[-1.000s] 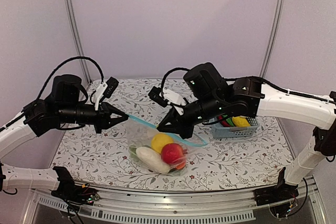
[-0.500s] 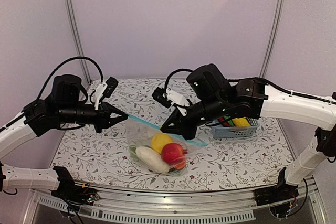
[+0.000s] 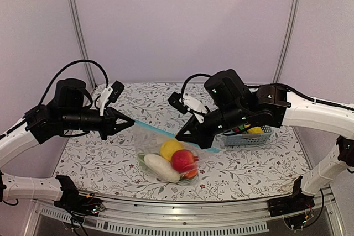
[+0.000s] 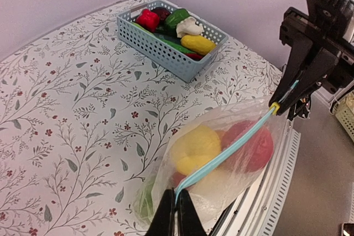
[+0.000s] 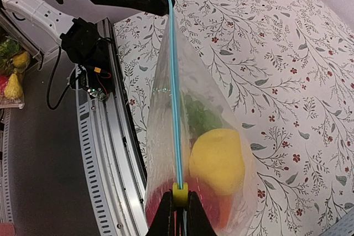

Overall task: Place the food in the zip-top bag and seal the zipper
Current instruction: Zip the zipper on the zipper food storage bag.

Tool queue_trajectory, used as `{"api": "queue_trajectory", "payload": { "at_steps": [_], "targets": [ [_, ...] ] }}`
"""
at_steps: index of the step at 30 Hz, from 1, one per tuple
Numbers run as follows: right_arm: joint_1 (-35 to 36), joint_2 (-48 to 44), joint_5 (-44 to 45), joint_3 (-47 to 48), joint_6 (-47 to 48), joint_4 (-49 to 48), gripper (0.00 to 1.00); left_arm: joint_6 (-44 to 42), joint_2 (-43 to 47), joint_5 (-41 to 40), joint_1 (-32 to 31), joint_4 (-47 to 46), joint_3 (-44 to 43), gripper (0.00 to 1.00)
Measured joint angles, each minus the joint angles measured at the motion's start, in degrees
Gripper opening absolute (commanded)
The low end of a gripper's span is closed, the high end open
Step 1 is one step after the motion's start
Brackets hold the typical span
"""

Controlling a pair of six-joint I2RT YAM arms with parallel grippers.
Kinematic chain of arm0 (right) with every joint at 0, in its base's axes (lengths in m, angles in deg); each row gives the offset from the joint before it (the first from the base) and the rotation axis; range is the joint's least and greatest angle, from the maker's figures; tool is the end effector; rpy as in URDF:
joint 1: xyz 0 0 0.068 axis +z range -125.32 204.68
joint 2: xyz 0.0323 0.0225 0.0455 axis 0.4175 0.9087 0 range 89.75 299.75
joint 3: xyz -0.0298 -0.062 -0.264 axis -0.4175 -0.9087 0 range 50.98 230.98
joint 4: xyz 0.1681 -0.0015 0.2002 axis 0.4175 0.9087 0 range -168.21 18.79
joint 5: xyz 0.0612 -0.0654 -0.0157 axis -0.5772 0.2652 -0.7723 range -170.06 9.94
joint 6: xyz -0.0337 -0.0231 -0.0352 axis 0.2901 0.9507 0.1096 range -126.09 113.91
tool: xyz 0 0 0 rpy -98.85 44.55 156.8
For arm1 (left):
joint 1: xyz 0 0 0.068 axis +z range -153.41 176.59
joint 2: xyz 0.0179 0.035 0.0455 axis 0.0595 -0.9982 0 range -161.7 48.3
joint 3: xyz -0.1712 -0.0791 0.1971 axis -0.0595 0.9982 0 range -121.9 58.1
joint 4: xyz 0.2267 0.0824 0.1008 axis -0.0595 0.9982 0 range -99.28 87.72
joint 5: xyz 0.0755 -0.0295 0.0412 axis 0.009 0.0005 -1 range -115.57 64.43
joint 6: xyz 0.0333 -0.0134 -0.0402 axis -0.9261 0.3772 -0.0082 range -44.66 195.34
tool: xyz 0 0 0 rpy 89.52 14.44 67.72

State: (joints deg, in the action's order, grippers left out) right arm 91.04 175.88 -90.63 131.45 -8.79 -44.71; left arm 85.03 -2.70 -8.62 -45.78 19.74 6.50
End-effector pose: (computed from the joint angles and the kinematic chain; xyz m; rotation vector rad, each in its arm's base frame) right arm 0.1288 0.3108 0.3437 -1.3450 1.9679 0.8231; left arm 0.1357 -0.1379 0.3298 0.7881 2.0096 -0.8502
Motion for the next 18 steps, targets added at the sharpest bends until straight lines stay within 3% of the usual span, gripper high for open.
{"api": "queue_trajectory", "payload": {
  "at_steps": [18],
  "targets": [
    [0.00, -3.34, 2.03, -3.37, -2.05, 1.60, 0.01, 0.02, 0.00, -1.62, 0.28, 0.00, 0.02, 0.00]
  ]
}}
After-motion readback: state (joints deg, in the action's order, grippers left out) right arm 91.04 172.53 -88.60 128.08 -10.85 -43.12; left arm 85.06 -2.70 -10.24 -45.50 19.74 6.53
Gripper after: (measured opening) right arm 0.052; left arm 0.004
